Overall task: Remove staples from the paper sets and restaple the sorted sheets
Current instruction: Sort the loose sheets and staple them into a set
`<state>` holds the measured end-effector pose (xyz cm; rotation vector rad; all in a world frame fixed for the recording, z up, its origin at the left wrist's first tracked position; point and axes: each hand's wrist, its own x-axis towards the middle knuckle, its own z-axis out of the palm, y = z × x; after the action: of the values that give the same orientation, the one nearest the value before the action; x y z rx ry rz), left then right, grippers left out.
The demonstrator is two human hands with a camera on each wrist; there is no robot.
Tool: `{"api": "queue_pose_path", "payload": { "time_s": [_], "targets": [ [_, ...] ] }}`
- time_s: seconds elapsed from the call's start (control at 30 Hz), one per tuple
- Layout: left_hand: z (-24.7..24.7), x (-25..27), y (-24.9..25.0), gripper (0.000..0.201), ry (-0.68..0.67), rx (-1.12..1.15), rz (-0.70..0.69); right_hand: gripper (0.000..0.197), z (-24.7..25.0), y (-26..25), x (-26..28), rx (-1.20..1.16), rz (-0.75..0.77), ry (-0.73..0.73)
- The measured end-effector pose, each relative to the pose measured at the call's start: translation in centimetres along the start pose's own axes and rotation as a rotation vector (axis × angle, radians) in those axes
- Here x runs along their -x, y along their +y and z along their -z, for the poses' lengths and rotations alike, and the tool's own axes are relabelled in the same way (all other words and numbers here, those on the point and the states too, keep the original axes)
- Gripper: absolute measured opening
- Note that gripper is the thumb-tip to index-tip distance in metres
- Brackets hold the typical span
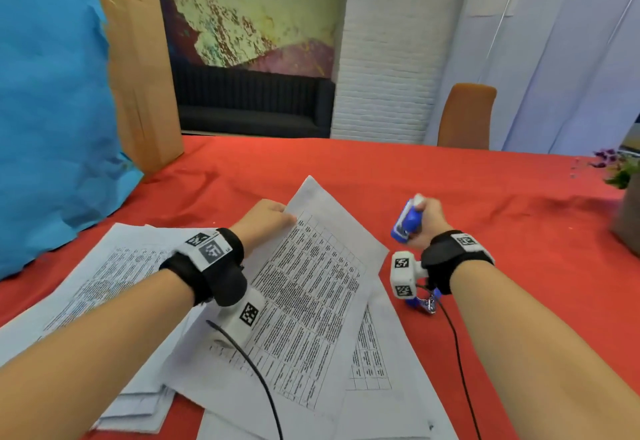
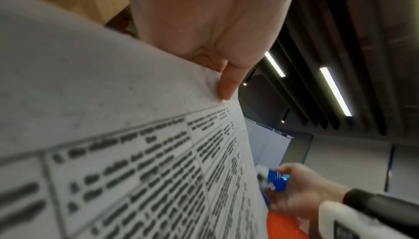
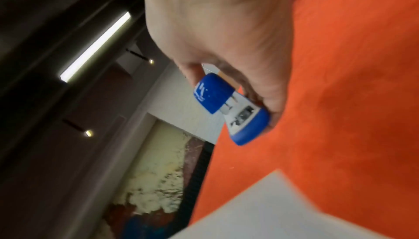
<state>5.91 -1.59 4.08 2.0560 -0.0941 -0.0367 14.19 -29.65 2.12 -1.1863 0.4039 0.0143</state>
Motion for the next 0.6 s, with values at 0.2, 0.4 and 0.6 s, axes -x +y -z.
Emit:
{"api": "queue_pose_path", "payload": {
  "time_s": [0.2,0.4,0.6],
  "targets": [
    [-2.7,-0.5,1.9,0.027,0.069,-0.084,-0.130,0.012,-5.1,-2.5,3.1,-0.378,0.226,-0.086],
    [-3.8,-1.1,2.6,0.033,0.127,-0.166,-0.217,0.019,-8.5,0.0,6.4,0.101,0.718,-0.159],
    [-3.7,-0.8,2.2,0.027,0.151,-0.190,-0.249,0.019,-8.1,-0.3,5.9,0.177,0.894,-0.045]
  ]
}}
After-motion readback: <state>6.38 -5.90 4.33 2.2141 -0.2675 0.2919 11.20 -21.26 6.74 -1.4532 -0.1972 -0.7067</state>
